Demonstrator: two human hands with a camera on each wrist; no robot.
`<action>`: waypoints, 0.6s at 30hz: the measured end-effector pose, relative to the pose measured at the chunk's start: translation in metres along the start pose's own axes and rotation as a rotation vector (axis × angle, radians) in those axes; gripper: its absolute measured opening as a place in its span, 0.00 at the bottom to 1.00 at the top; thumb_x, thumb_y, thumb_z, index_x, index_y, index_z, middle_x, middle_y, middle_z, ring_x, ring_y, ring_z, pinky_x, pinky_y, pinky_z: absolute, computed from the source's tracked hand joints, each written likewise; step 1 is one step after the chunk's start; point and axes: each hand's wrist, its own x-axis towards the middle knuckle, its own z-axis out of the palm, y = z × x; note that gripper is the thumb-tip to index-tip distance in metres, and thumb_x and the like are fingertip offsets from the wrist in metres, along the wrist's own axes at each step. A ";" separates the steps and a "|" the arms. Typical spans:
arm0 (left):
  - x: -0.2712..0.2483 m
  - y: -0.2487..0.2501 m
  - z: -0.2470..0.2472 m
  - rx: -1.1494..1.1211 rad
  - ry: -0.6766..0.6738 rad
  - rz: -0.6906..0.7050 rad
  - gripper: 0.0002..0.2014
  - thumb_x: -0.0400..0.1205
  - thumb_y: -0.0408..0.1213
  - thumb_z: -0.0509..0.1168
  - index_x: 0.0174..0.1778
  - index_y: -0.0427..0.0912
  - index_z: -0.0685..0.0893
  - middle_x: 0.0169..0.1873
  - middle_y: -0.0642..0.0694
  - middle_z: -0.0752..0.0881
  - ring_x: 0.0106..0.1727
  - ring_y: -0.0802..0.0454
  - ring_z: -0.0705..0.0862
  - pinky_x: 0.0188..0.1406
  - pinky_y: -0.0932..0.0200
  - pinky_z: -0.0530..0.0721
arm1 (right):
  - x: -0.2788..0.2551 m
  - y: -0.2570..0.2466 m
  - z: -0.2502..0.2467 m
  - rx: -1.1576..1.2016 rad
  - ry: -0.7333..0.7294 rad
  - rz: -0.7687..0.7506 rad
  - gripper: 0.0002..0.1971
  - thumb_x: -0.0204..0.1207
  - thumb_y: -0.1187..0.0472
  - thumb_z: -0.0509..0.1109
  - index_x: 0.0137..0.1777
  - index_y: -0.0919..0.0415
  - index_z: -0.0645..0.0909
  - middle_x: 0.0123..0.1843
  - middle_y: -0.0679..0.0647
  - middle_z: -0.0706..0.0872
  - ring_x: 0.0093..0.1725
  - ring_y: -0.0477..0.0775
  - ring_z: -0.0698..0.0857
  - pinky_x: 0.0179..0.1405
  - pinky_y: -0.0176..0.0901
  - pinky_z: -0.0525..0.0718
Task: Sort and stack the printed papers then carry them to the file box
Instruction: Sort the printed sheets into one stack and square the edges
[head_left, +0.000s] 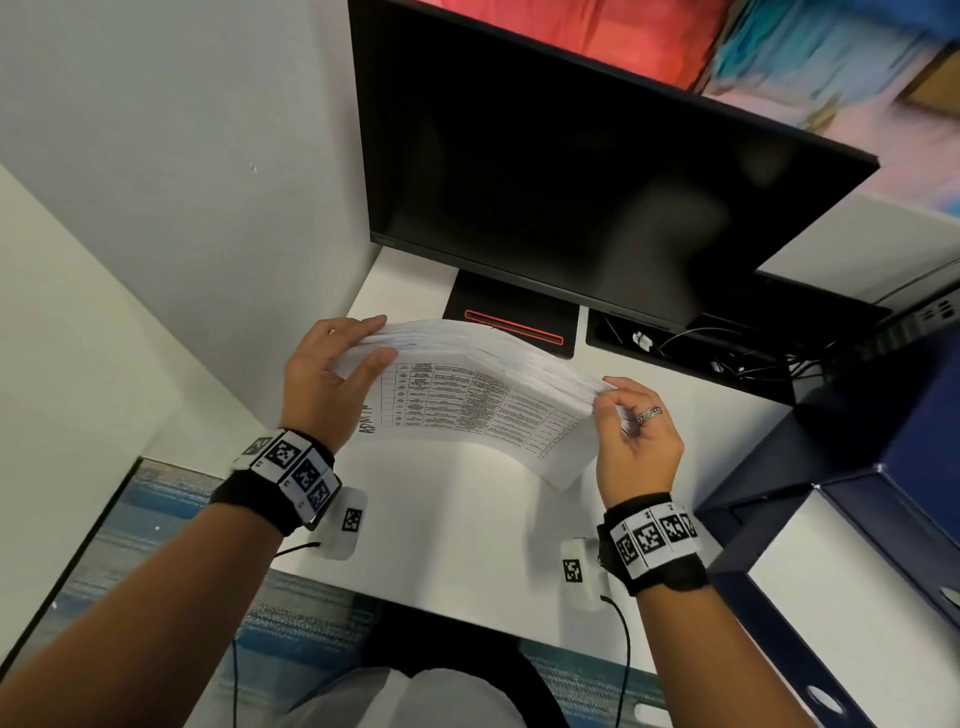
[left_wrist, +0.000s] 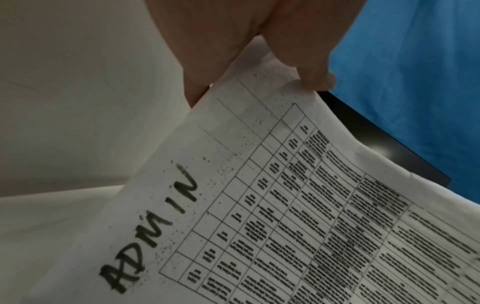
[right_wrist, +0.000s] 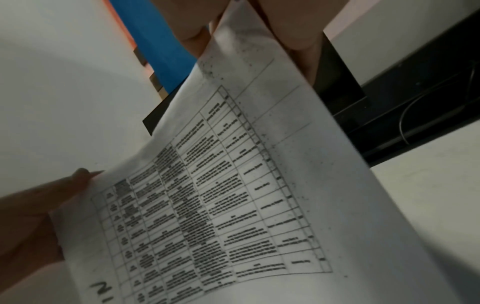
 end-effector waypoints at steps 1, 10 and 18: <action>0.000 0.000 0.000 0.001 0.000 -0.002 0.15 0.79 0.36 0.74 0.61 0.41 0.89 0.54 0.47 0.84 0.53 0.75 0.80 0.57 0.80 0.75 | 0.000 0.001 -0.001 -0.017 0.003 -0.009 0.06 0.77 0.71 0.72 0.43 0.60 0.87 0.55 0.56 0.88 0.58 0.48 0.86 0.61 0.37 0.82; 0.003 -0.001 0.000 0.005 -0.040 -0.029 0.16 0.77 0.37 0.76 0.62 0.42 0.89 0.56 0.42 0.85 0.54 0.53 0.83 0.58 0.78 0.76 | 0.010 -0.002 0.002 0.080 0.091 0.247 0.10 0.73 0.72 0.71 0.37 0.56 0.85 0.51 0.53 0.90 0.55 0.50 0.86 0.59 0.46 0.84; 0.004 0.000 0.002 -0.009 -0.038 -0.022 0.16 0.76 0.37 0.77 0.61 0.43 0.89 0.55 0.43 0.86 0.54 0.54 0.84 0.59 0.77 0.77 | 0.017 -0.010 0.004 0.179 0.161 0.347 0.15 0.74 0.74 0.68 0.44 0.50 0.79 0.48 0.51 0.89 0.48 0.52 0.87 0.61 0.62 0.86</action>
